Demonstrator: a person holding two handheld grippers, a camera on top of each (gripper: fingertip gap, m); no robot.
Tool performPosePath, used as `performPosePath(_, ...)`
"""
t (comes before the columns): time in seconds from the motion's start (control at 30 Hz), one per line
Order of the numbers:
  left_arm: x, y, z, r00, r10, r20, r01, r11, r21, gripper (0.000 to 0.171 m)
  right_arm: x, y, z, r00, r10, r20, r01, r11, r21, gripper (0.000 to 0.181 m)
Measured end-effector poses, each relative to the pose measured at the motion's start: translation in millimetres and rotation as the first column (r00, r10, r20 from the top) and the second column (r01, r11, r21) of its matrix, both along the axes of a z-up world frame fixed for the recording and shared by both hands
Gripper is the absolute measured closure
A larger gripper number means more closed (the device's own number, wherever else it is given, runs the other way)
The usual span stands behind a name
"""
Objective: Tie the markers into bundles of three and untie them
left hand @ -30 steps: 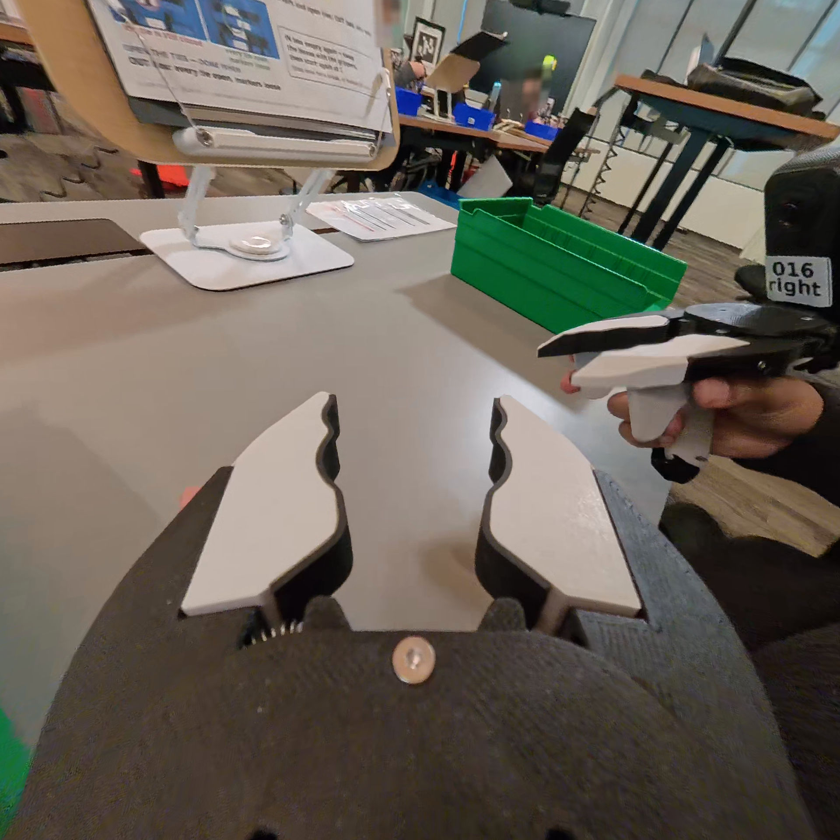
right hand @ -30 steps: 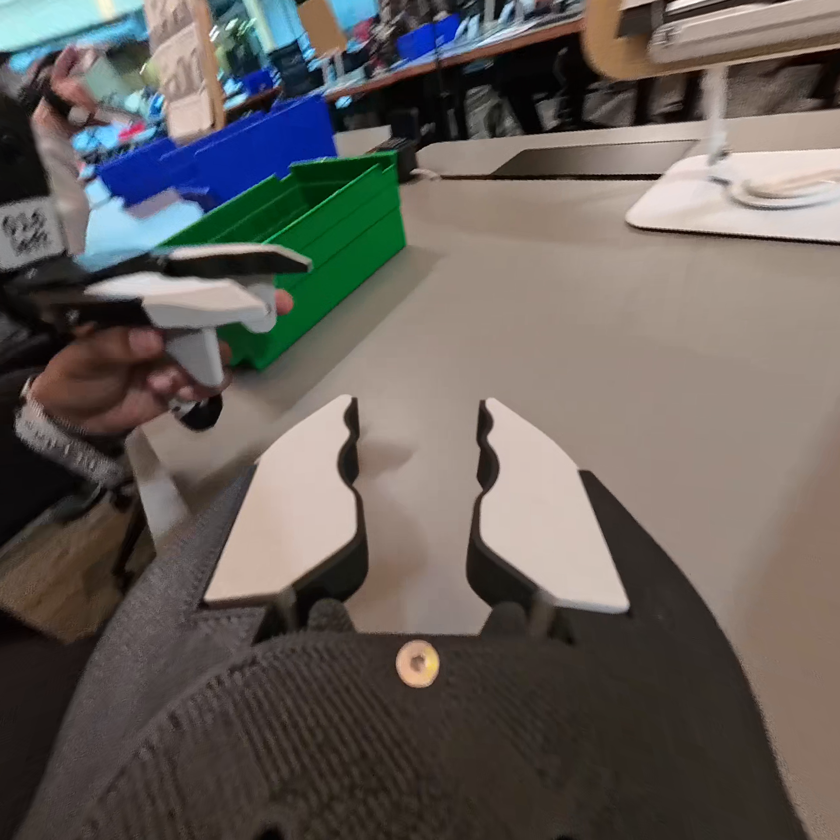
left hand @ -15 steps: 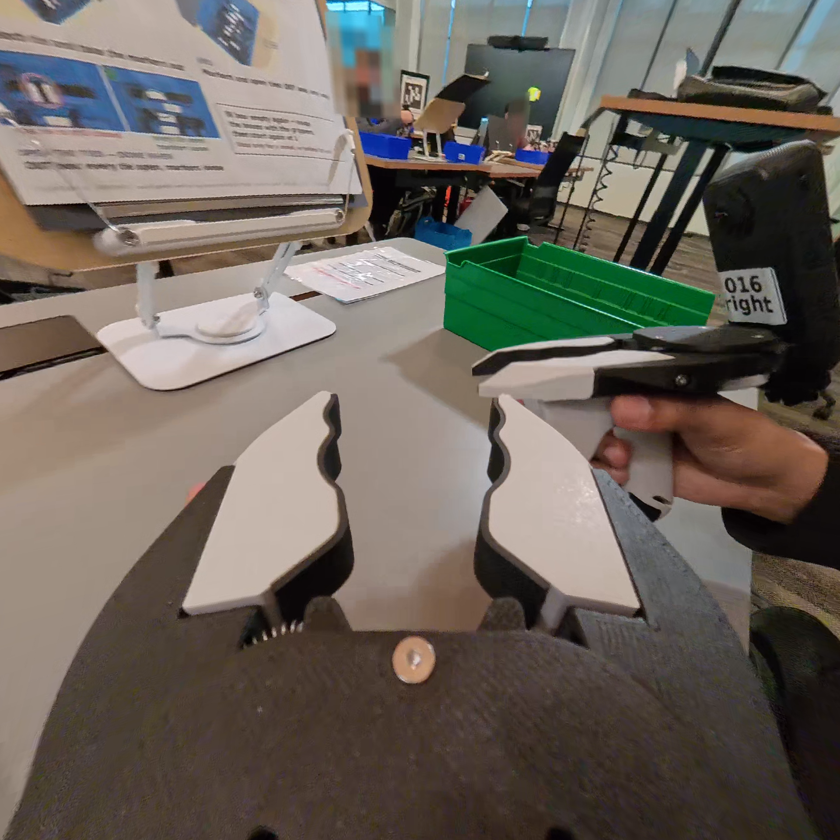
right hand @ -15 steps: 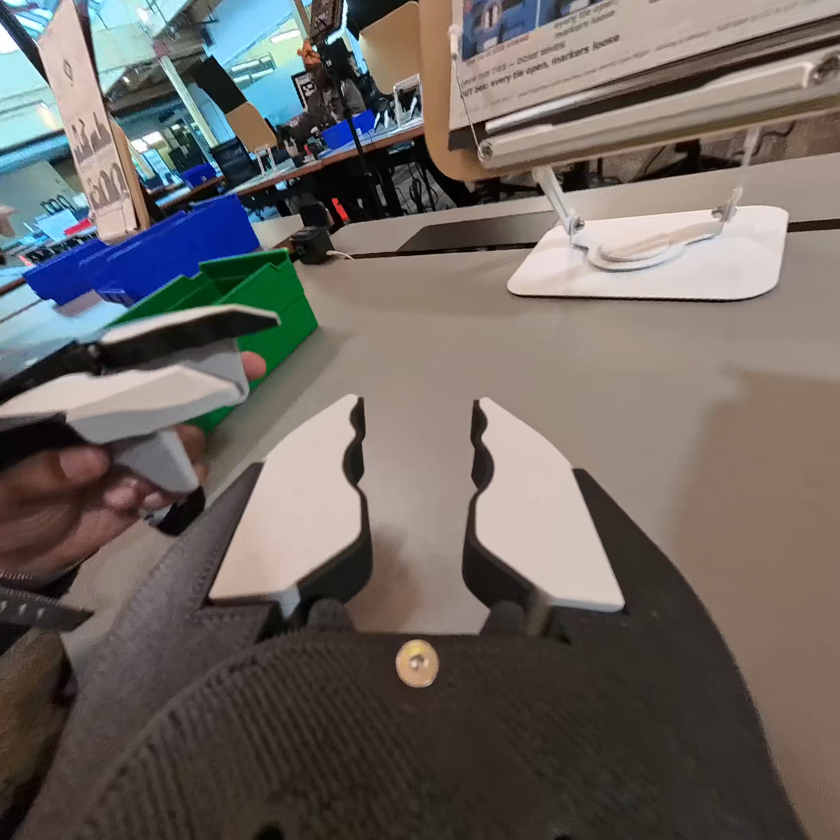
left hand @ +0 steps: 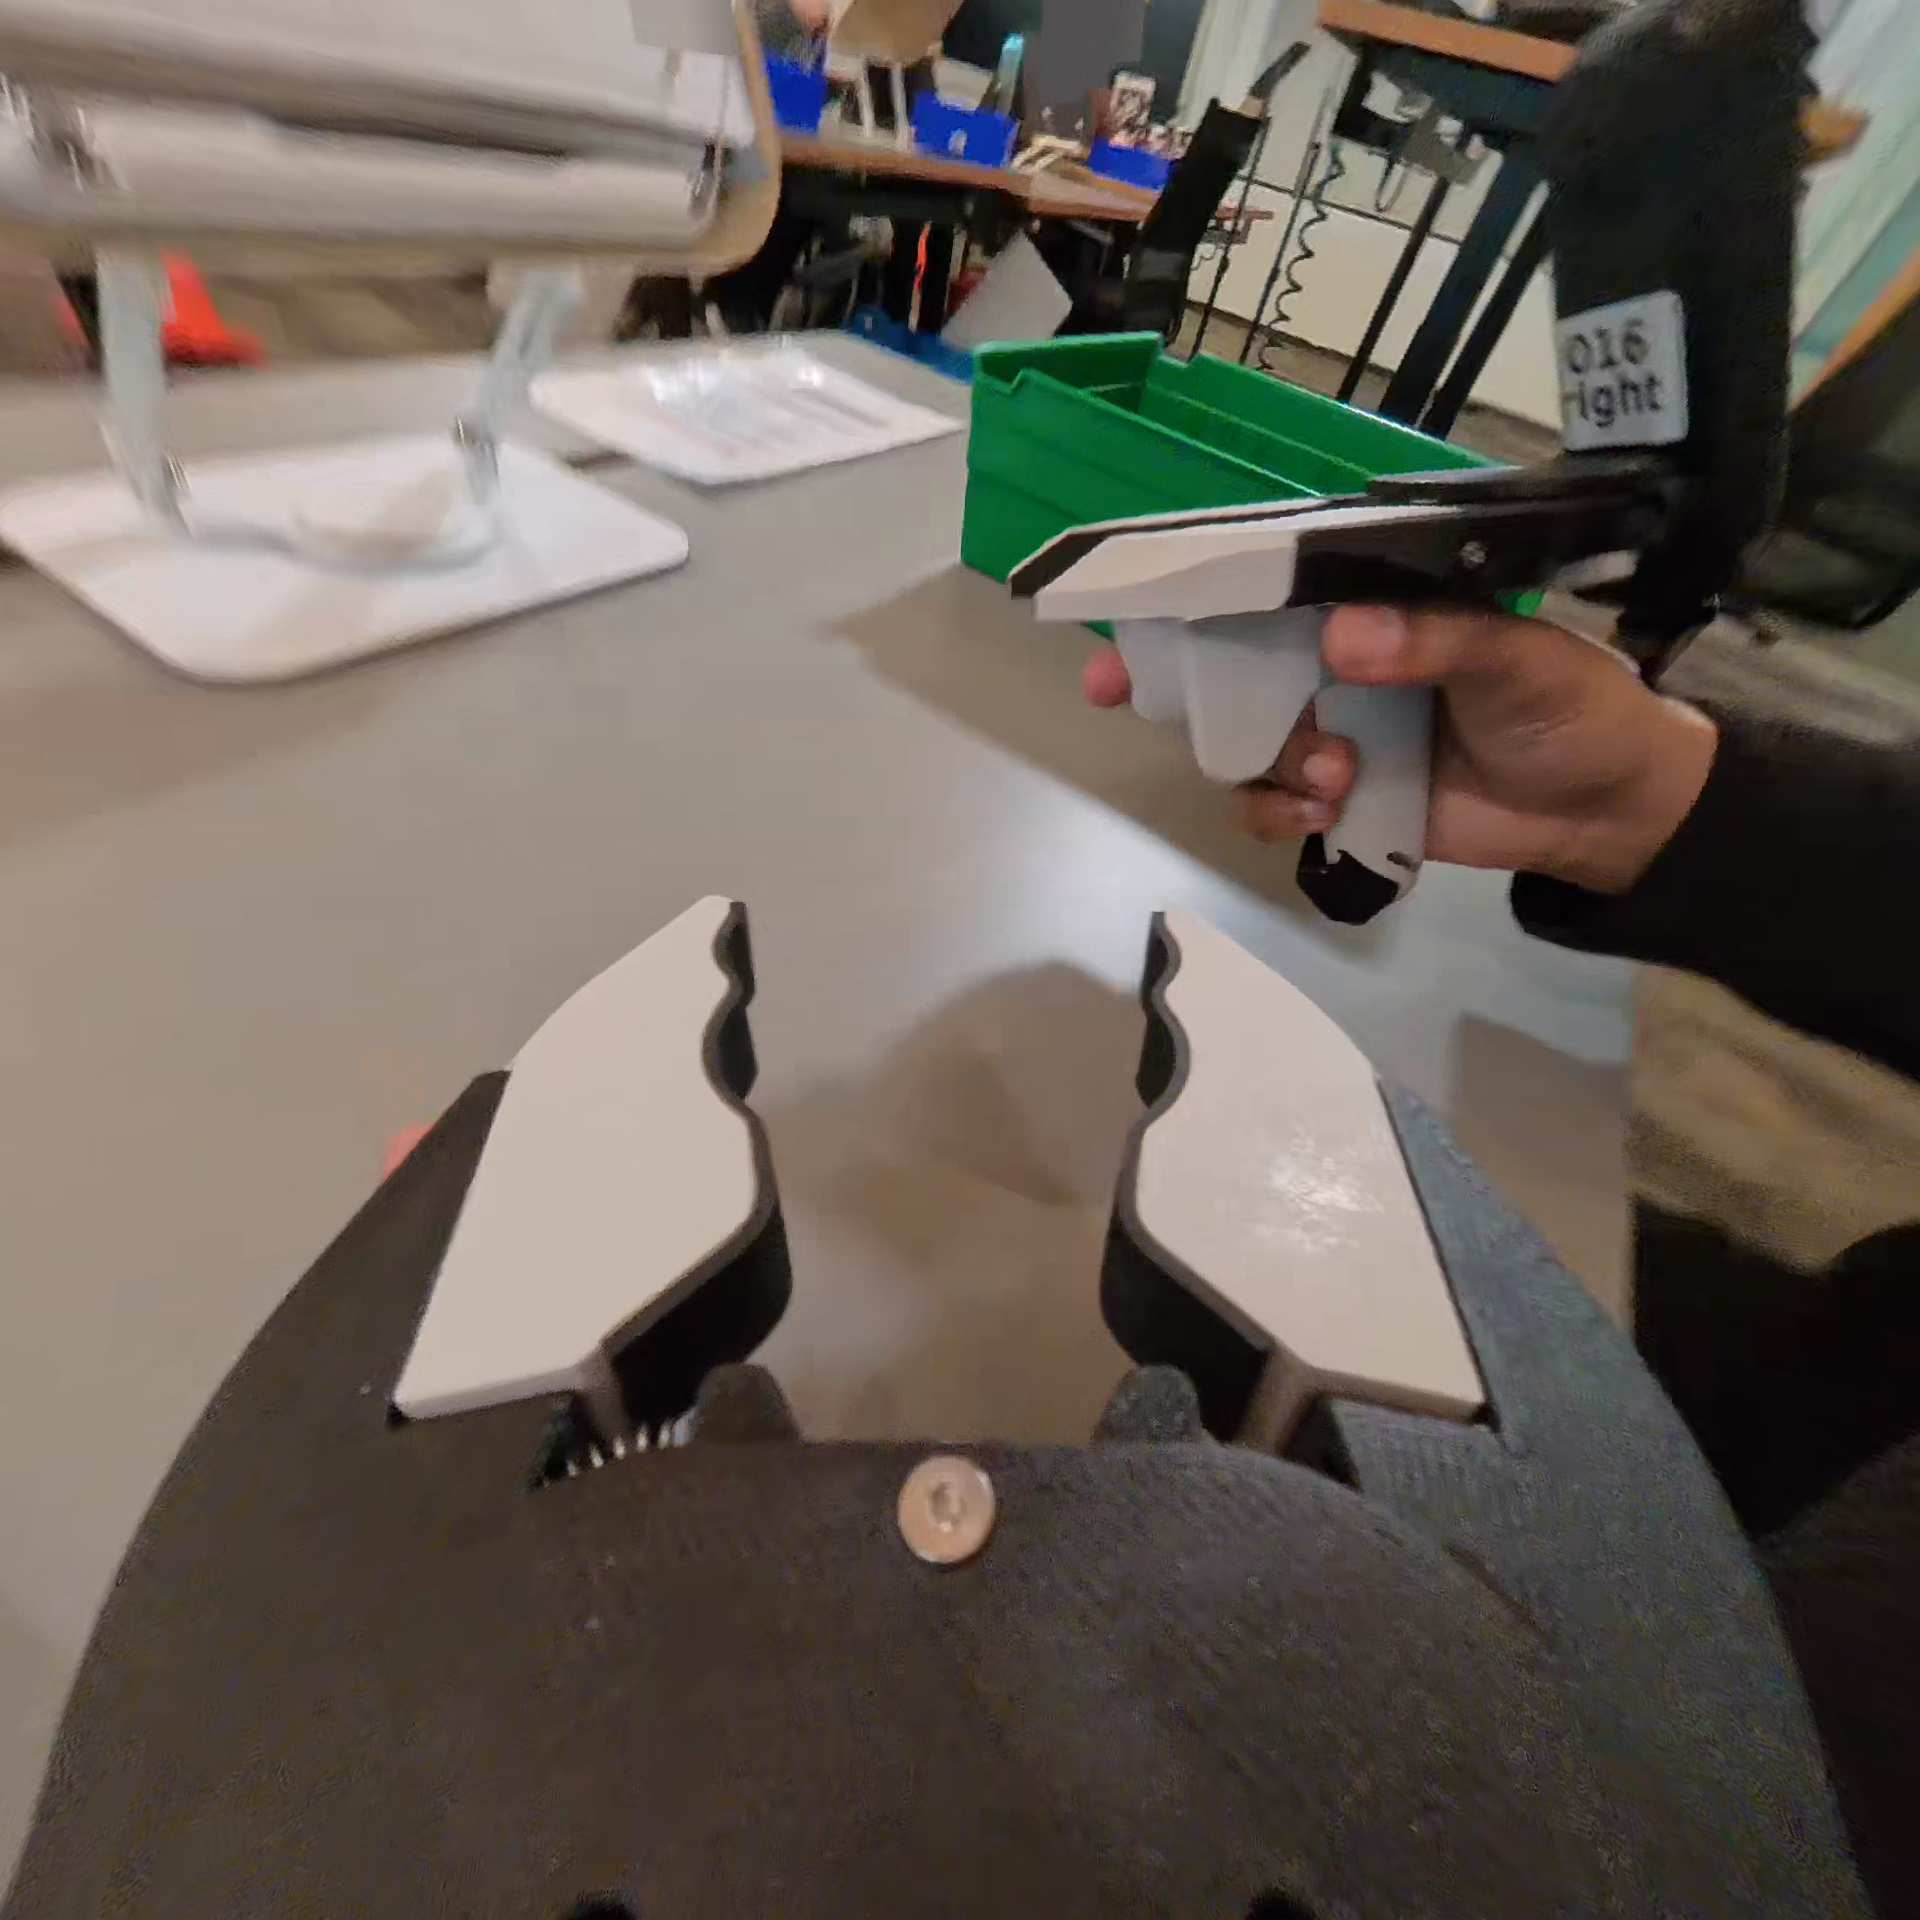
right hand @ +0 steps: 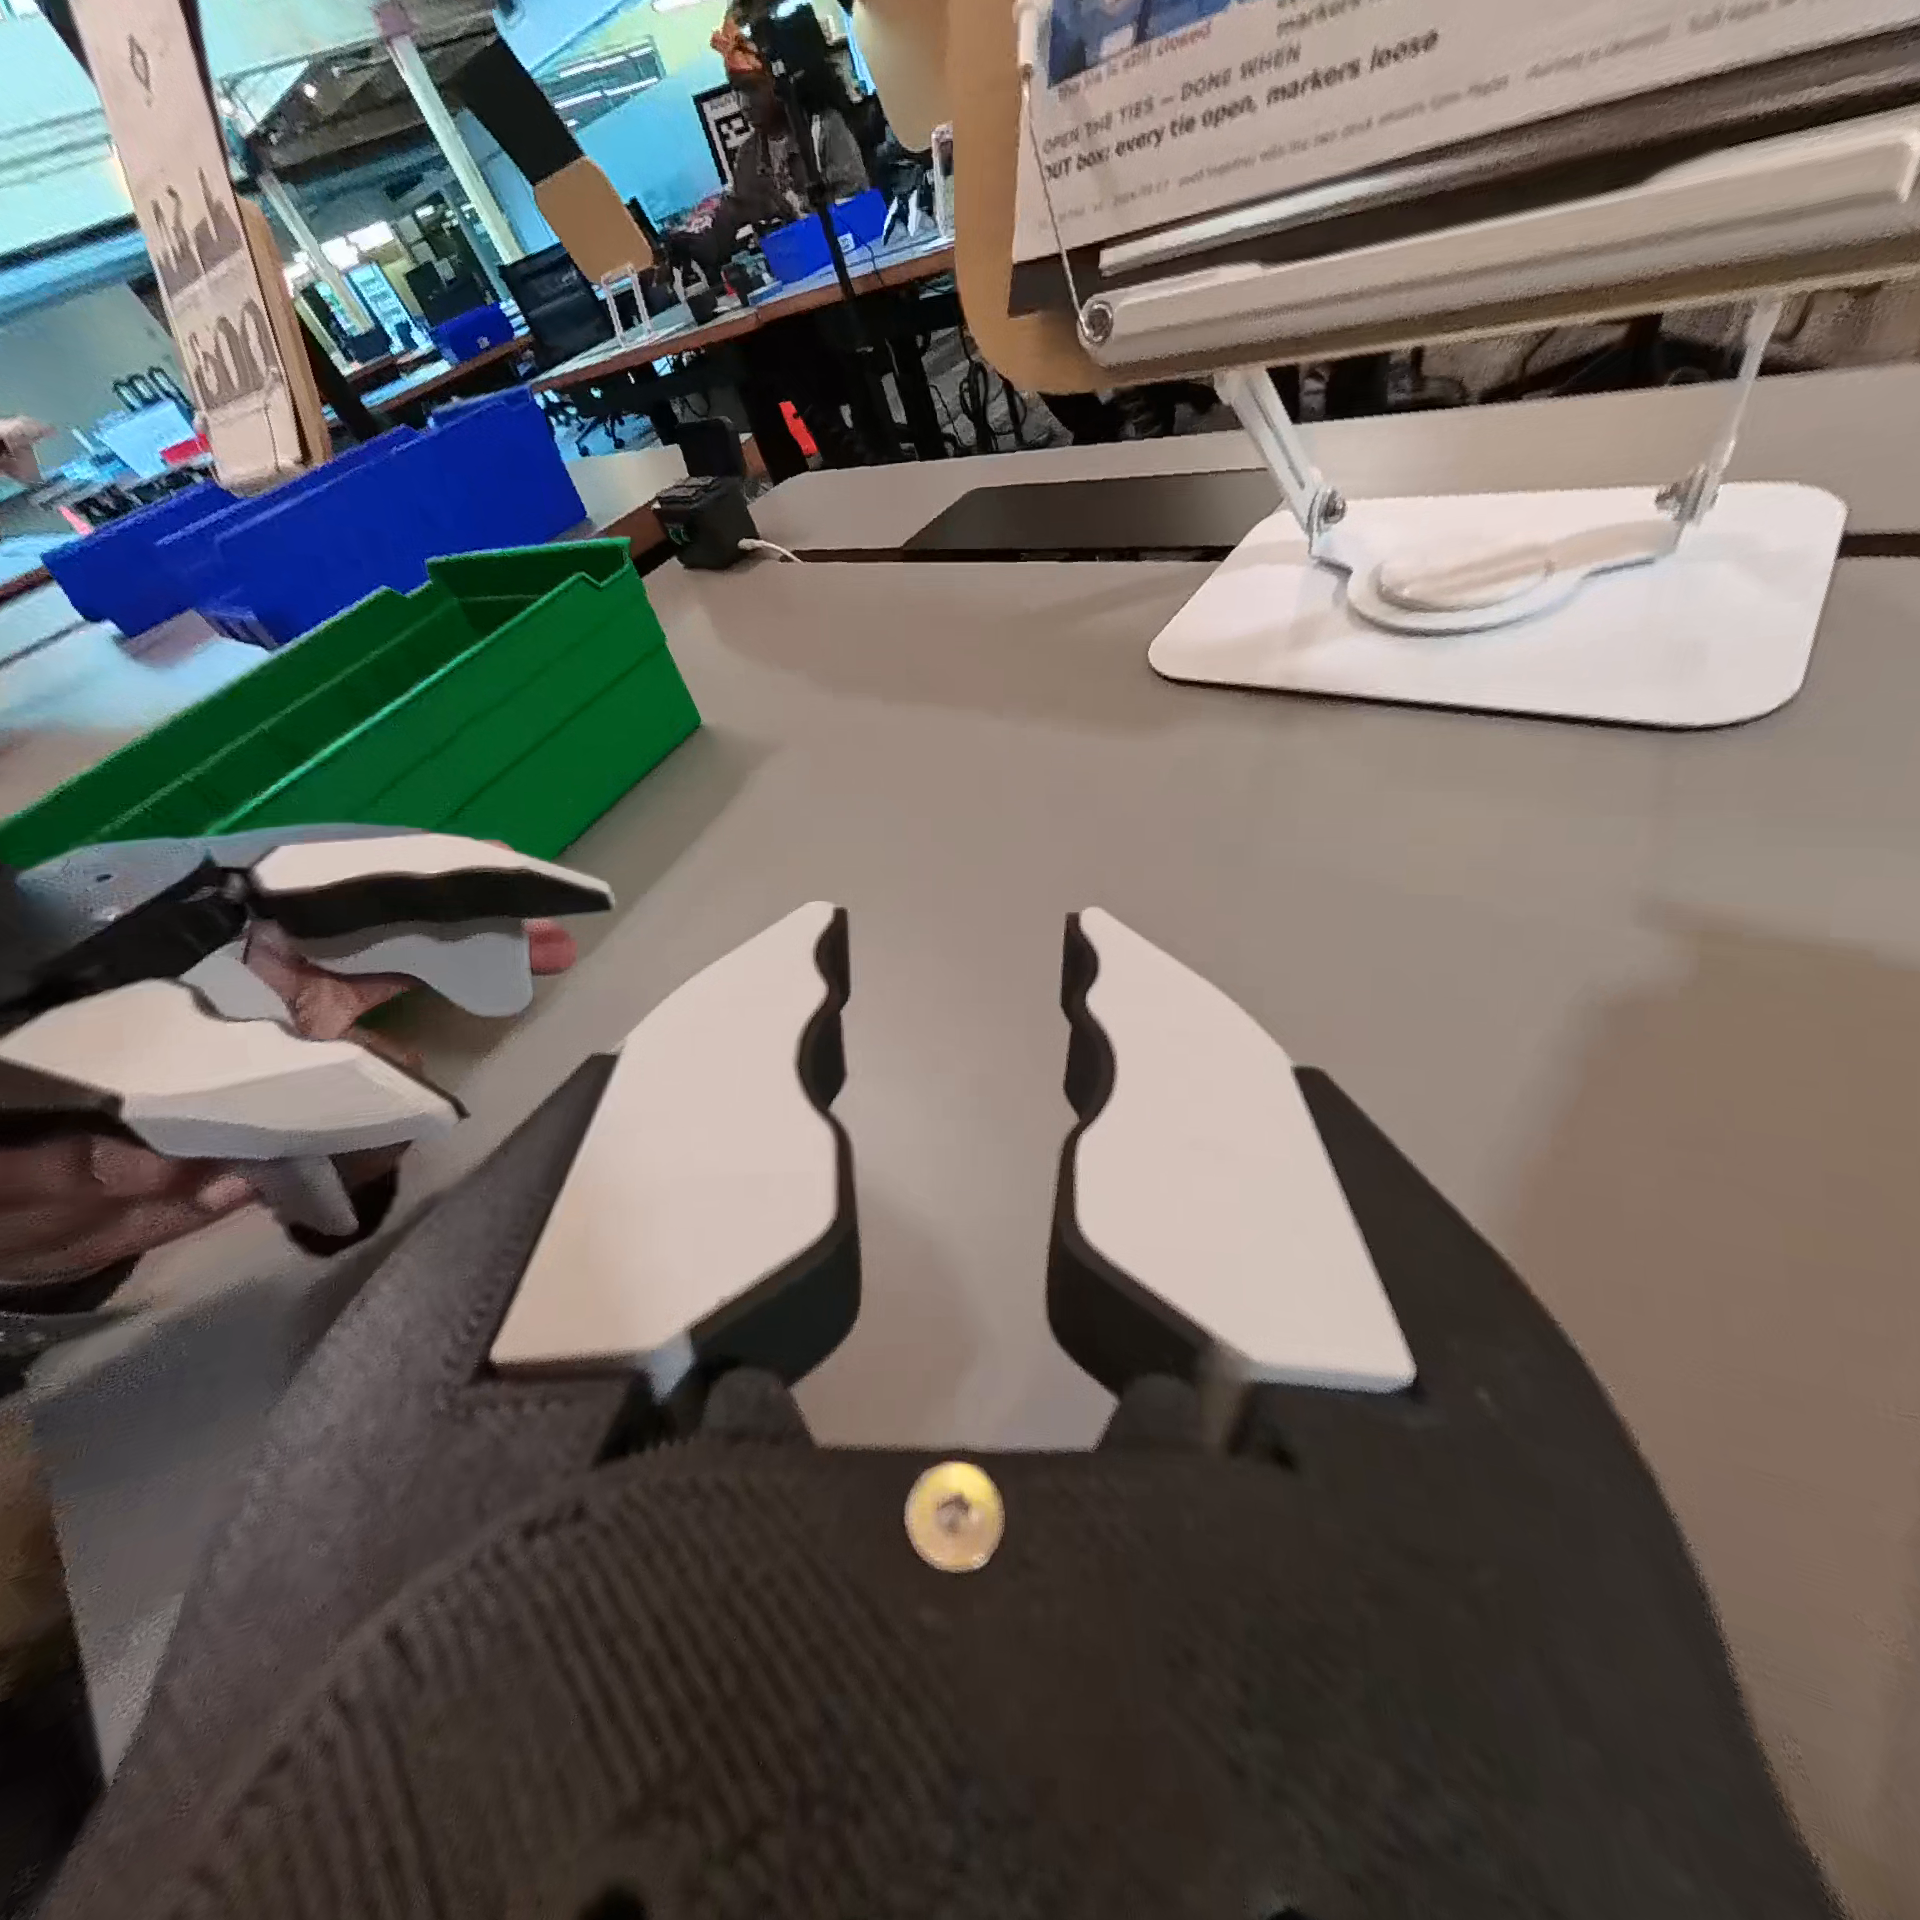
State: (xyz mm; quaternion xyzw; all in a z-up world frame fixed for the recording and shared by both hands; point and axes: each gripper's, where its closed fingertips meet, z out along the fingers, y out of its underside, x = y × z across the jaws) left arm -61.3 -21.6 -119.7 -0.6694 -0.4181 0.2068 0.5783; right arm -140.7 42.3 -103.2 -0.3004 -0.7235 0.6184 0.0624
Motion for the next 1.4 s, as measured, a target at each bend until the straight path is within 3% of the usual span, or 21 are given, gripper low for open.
performPosePath(0.1,21,7,5,0.994,-0.040,0.105,0.023,0.988,0.153,0.094,18,6,-1,0.999,0.032,0.002,-0.032,0.999,0.020,0.138)
performPosePath(0.17,33,18,35,0.995,-0.098,0.016,0.090,0.959,0.269,0.105,38,12,-2,0.998,0.059,0.012,-0.059,0.998,0.002,0.141)
performPosePath(0.23,33,22,42,0.997,-0.079,-0.011,0.079,0.949,0.305,0.110,44,18,0,0.998,0.057,-0.035,-0.056,0.998,0.029,0.144)
performPosePath(0.33,34,28,25,0.993,-0.104,0.059,0.091,0.978,0.185,0.107,38,22,5,0.995,0.031,-0.098,-0.024,0.997,0.075,0.145)
performPosePath(0.5,30,14,22,1.000,0.017,0.011,-0.018,0.995,0.095,0.107,52,22,2,0.997,0.077,-0.030,-0.074,0.994,0.085,0.136)
performPosePath(0.67,30,5,-4,0.993,0.042,0.111,-0.046,0.998,0.030,0.108,44,39,-7,0.993,0.120,-0.018,-0.117,0.984,0.137,0.133)
performPosePath(0.8,26,7,-16,0.995,0.046,0.092,-0.036,0.994,-0.107,0.107,39,42,-10,0.988,0.088,0.127,-0.090,0.996,0.015,0.135)
performPosePath(0.9,23,8,-30,0.993,0.035,0.114,-0.015,0.985,-0.172,0.104,54,26,-15,0.941,0.200,0.273,-0.173,0.978,-0.117,0.132)
performPosePath(0.97,18,7,-34,0.991,0.033,0.130,-0.009,0.982,-0.187,0.101,60,16,-19,0.917,0.256,0.307,-0.226,0.965,-0.130,0.130)
performPosePath(1.1,5,2,-28,0.992,0.057,0.114,-0.034,0.979,-0.201,0.099,47,-6,-17,0.933,0.277,0.230,-0.273,0.961,-0.046,0.133)
performPosePath(1.23,-8,-3,-23,0.993,0.084,0.080,-0.067,0.978,-0.200,0.099,44,-22,9,0.915,0.334,0.227,-0.315,0.942,-0.114,0.131)
performPosePath(1.4,-10,-30,-3,0.975,0.222,0.031,-0.214,0.962,-0.167,0.102,44,-28,-18,0.936,0.284,0.209,-0.292,0.957,0.006,0.129)
